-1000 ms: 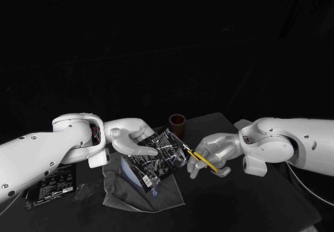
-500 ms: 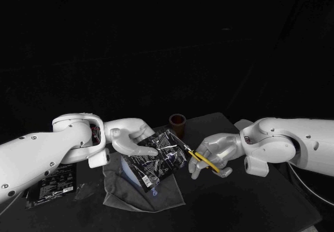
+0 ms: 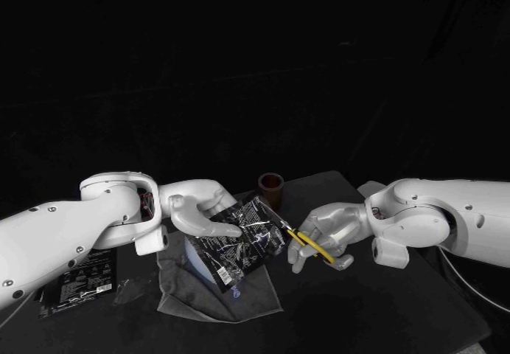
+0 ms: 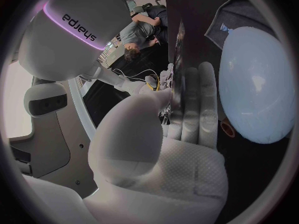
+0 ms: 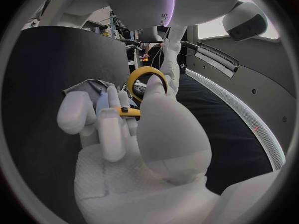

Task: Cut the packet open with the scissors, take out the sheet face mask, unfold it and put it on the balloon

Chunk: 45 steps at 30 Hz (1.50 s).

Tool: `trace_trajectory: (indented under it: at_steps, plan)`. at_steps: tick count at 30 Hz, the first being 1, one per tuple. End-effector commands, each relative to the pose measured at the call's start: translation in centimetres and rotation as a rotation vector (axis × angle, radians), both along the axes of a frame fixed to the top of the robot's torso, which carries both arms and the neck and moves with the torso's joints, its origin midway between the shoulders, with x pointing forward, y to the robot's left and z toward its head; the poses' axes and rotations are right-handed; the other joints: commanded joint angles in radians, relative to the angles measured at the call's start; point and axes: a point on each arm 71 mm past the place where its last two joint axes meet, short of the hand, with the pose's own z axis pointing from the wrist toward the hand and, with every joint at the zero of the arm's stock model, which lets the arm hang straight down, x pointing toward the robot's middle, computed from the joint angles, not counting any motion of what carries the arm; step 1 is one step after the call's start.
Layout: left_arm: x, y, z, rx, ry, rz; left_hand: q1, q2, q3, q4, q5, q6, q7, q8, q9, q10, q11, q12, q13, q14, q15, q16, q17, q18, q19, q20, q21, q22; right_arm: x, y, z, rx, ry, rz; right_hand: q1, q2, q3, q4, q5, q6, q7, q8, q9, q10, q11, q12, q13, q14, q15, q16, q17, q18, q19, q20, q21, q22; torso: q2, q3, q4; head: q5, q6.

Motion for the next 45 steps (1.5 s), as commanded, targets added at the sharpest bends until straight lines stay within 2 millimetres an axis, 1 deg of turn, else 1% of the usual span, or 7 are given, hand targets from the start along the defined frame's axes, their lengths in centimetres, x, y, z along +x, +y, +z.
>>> trace_trajectory:
  at_steps: [1,10,29,39,44,45]
  plan:
    - [0.0,-0.1,0.2,-0.012,-0.002,-0.006,0.005,0.003,0.027,-0.034,0.003,0.007,-0.001,0.003,0.084,-0.001,-0.006,-0.004,0.001,-0.006,-0.003,0.005,0.001,0.011,-0.008,-0.002,0.004,0.001,-0.2,0.1,-0.1,0.002,0.011,0.028,0.002,0.006,-0.005,0.002,-0.004,0.008,0.002,0.005,0.001,0.007,0.001,0.005,-0.001,0.036,0.003,-0.006,0.001,0.011,-0.008,0.002,-0.007,0.049,0.000,-0.0009,-0.0003,-0.001,0.000]
    - [0.2,0.1,0.2,-0.015,-0.006,0.005,0.005,0.003,0.027,-0.034,0.003,0.007,-0.001,0.003,0.084,0.000,-0.006,-0.004,0.002,-0.006,-0.003,0.005,0.002,0.011,-0.008,-0.002,0.004,0.001,-0.6,0.0,-0.5,0.000,0.027,0.031,0.003,0.006,-0.007,0.002,-0.004,0.010,0.001,0.007,0.002,0.009,0.000,0.007,-0.002,0.036,0.003,-0.007,-0.001,0.012,-0.009,0.001,-0.008,0.048,0.000,0.0001,-0.0004,0.000,-0.001]
    - [-0.1,0.0,0.2,-0.015,-0.004,-0.004,0.005,0.003,0.027,-0.034,0.003,0.007,-0.001,0.003,0.084,0.000,-0.006,-0.004,0.002,-0.006,-0.003,0.005,0.002,0.011,-0.008,-0.002,0.004,0.001,-0.4,0.1,-0.7,0.009,0.031,0.027,0.004,0.009,-0.010,0.002,-0.004,0.014,-0.001,0.010,0.002,0.014,-0.001,0.010,-0.003,0.034,0.002,-0.009,-0.006,0.013,-0.013,0.000,-0.015,0.044,0.000,0.0001,0.0008,0.000,-0.002]
    - [-0.2,-0.1,0.2,-0.014,-0.002,-0.011,0.006,0.003,0.026,-0.034,0.003,0.008,-0.001,0.003,0.085,0.000,-0.006,-0.003,0.003,-0.006,-0.004,0.006,0.004,0.011,-0.008,-0.002,0.006,0.002,-0.1,0.8,-0.7,0.030,0.021,0.037,0.005,0.011,-0.010,0.001,-0.004,0.014,-0.001,0.011,0.002,0.013,-0.001,0.010,-0.004,0.034,0.002,-0.010,-0.006,0.014,-0.015,0.000,-0.019,0.042,-0.001,0.0008,-0.0008,0.002,-0.001]
    - [-0.3,0.0,0.2,-0.013,-0.001,-0.013,0.006,0.003,0.026,-0.034,0.003,0.008,-0.001,0.003,0.085,0.000,-0.006,-0.003,0.003,-0.006,-0.004,0.006,0.004,0.011,-0.008,-0.002,0.006,0.002,0.1,1.2,-0.6,0.043,0.016,0.038,0.008,0.014,-0.011,0.000,-0.004,0.013,-0.002,0.011,0.002,0.011,-0.001,0.010,-0.006,0.033,0.001,-0.011,-0.008,0.015,-0.017,0.000,-0.023,0.040,0.000,0.0010,0.0006,0.001,0.000]
    - [-0.3,0.0,0.2,-0.013,-0.001,-0.012,0.006,0.003,0.026,-0.034,0.003,0.008,-0.001,0.003,0.085,0.000,-0.006,-0.003,0.003,-0.006,-0.004,0.006,0.004,0.011,-0.008,-0.002,0.006,0.002,0.2,1.2,-0.6,0.044,0.015,0.037,0.008,0.014,-0.011,0.000,-0.004,0.013,-0.002,0.011,0.002,0.011,-0.001,0.010,-0.006,0.033,0.001,-0.011,-0.008,0.015,-0.017,0.000,-0.023,0.040,0.000,0.0004,0.0004,0.000,0.000]
